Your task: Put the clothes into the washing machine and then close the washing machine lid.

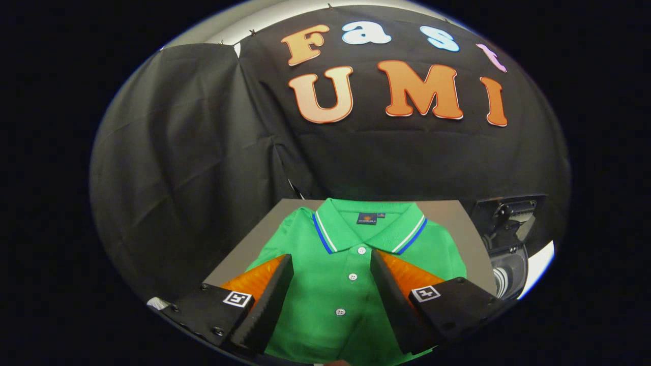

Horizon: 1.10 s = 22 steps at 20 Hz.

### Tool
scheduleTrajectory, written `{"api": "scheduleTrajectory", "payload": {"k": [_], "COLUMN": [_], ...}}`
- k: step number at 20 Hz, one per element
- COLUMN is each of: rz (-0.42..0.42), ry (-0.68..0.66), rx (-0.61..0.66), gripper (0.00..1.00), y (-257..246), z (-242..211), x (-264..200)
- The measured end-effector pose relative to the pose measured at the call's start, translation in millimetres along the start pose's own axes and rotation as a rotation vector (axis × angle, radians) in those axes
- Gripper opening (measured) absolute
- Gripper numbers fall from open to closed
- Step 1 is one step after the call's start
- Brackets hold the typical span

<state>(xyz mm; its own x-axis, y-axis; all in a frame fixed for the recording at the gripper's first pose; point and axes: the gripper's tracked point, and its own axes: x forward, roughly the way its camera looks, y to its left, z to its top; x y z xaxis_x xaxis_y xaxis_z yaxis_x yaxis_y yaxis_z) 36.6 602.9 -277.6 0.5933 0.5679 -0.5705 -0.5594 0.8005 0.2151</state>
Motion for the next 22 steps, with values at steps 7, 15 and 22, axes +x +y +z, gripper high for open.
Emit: {"api": "scheduleTrajectory", "payload": {"k": [7,15,22], "rz": [-0.040,-0.014,0.020], "ry": [0.012,0.013,0.003], "rx": [-0.058,-0.091,-0.158], "gripper": [0.97,0.85,0.35], "y": [-6,-13,-12], "z": [-22,-33,-44], "x": [6,6,-8]}}
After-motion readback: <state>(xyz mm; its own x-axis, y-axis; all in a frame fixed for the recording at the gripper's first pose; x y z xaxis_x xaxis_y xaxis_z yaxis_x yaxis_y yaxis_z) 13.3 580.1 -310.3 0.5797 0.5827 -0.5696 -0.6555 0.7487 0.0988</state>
